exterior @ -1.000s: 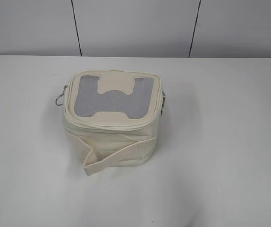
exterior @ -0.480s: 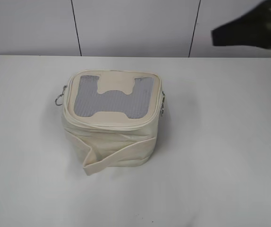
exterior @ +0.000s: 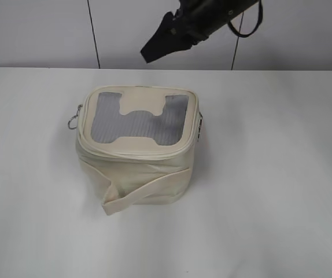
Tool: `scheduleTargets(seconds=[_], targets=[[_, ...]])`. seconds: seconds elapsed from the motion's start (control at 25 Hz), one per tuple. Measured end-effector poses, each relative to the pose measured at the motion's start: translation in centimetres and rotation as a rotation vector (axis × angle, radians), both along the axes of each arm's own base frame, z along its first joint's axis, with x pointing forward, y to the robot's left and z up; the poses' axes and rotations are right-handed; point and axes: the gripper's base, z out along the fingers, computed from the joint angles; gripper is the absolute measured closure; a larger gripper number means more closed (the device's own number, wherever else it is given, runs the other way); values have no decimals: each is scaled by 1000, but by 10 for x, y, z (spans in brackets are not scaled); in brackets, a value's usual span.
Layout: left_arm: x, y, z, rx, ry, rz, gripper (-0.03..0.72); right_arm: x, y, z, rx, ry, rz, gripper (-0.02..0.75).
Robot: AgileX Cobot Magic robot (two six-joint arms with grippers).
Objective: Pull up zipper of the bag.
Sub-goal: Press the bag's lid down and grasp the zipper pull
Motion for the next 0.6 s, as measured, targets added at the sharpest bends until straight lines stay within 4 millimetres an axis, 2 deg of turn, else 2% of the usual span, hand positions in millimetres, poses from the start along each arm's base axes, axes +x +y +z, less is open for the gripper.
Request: scheduleTargets(seconds=[0.12, 0.28, 0.44, 0.6], targets=[[28, -2, -8, 7, 27, -35, 410, 16, 18, -19, -9, 25, 39, 367], [59, -5, -23, 7, 85, -86, 393, 17, 45, -34, -20, 31, 102, 360], [74, -8, -32, -11, 103, -130, 388, 10, 67, -52, -39, 45, 140, 359], [86, -10, -41, -12, 124, -154, 388, 11, 77, -65, -44, 33, 122, 358]])
